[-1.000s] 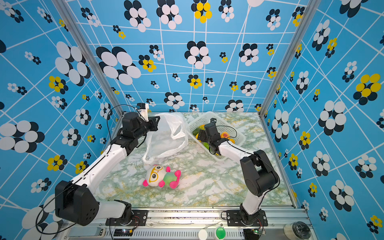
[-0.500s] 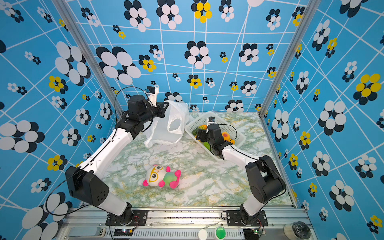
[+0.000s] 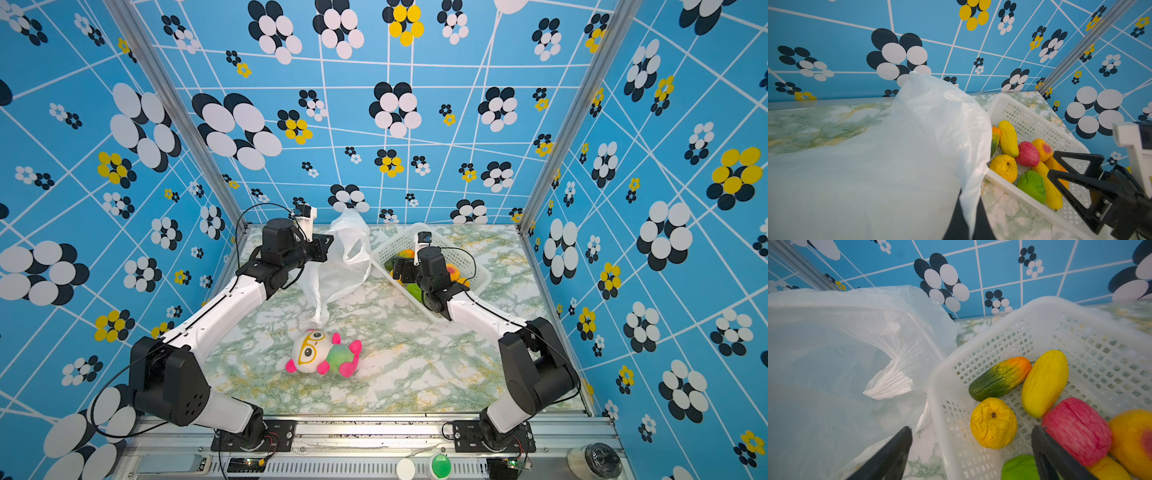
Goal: Untie the knot of the plastic bag and take out the fruit
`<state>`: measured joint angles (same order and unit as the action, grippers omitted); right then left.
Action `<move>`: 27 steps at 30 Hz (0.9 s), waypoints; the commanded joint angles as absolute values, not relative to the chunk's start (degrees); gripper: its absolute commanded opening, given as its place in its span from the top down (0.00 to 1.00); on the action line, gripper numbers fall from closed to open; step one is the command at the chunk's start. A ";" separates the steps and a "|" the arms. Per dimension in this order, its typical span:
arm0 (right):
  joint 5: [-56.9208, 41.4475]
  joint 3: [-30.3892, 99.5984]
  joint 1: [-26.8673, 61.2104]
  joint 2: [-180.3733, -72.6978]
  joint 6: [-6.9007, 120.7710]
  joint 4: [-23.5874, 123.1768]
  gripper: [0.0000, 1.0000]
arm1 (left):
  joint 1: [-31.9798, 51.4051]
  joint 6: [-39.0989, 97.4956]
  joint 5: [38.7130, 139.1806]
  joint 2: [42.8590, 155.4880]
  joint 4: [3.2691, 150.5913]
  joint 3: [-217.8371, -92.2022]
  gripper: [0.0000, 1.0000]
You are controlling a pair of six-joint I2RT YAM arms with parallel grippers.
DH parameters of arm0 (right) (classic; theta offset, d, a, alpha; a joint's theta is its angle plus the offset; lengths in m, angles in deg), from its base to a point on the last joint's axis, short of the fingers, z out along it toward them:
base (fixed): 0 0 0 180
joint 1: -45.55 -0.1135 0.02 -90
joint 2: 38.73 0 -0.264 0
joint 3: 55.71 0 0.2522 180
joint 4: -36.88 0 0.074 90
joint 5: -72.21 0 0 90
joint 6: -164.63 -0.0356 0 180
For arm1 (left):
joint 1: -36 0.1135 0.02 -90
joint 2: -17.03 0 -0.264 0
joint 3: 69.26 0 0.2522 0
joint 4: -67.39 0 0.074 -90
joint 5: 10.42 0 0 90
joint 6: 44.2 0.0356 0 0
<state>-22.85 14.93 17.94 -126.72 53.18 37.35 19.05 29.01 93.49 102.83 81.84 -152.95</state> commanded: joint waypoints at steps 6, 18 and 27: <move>-35.67 15.10 18.03 -110.57 49.14 50.41 0.01 | 19.39 25.64 90.68 97.70 88.57 -156.39 0.54; -56.74 7.95 19.82 -91.50 44.97 61.03 0.01 | 21.57 20.96 75.76 69.36 100.93 -151.34 0.01; -50.72 5.51 37.95 -85.06 49.81 71.49 0.01 | 23.96 26.45 65.93 44.86 90.23 -127.90 0.01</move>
<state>-53.49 8.01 35.01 -86.77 46.69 68.69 23.31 22.58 70.12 50.13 96.48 -137.32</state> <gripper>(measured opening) 0.991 0.992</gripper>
